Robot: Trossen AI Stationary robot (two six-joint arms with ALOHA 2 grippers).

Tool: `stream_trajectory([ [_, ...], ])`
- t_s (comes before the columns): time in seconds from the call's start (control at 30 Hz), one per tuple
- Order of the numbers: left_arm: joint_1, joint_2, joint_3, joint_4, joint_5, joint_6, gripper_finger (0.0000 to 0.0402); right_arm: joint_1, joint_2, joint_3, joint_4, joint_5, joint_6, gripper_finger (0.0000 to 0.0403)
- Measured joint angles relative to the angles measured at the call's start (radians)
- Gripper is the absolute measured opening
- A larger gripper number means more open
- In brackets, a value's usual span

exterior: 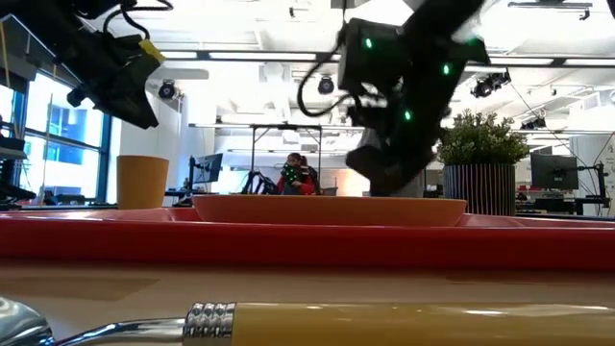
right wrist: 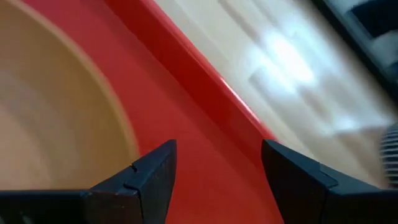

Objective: Pick and place plate/cup/fork/spoon on tray
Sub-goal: Put the orange cup on the red tray to the top left of the orange plate

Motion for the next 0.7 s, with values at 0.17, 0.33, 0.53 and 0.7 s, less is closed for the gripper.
stream_trajectory([
  [0.17, 0.054, 0.011, 0.0, 0.009, 0.019, 0.057, 0.0157, -0.02, -0.098, -0.153, 0.21, -0.065, -0.003, 0.0226],
  [0.33, 0.17, 0.06, 0.0, 0.023, 0.18, 0.111, 0.0184, -0.036, -0.265, -0.302, 0.305, -0.059, -0.027, 0.0226],
  [0.53, 0.29, 0.127, 0.0, 0.033, 0.215, 0.128, 0.0183, -0.126, -0.448, -0.577, 0.845, -0.403, -0.286, 0.0226],
  [0.7, 0.333, 0.168, 0.0, 0.04, 0.27, 0.102, 0.0182, -0.184, -0.446, -0.738, 1.315, -0.602, -0.386, 0.0226],
])
